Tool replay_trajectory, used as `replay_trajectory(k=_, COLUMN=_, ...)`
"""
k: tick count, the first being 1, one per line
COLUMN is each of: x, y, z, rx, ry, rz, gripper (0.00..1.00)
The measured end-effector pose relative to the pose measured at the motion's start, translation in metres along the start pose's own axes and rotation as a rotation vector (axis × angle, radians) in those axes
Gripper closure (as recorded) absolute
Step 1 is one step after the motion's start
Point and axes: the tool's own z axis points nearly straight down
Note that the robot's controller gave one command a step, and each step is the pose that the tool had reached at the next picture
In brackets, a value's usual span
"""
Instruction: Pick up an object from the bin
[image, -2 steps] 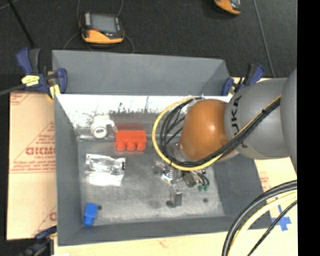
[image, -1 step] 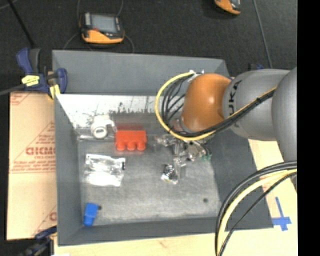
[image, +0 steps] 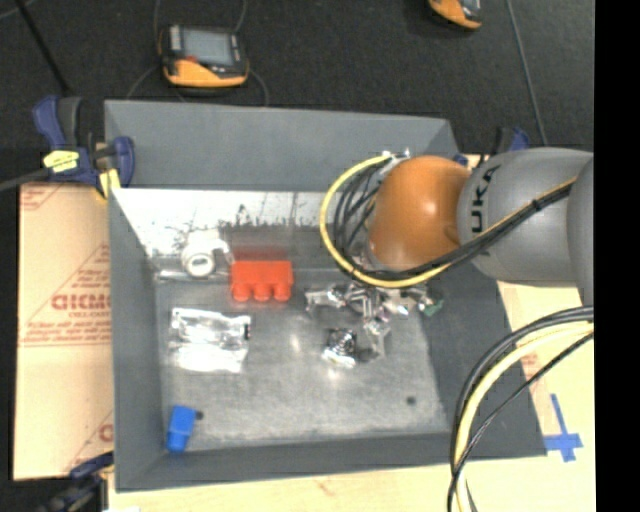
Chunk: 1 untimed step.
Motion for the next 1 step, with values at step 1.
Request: replay_trajectory(k=1, x=-0.0006, y=0.0005, z=-0.0005, rx=-0.001, ry=-0.001, rz=0.003, gripper=1.00)
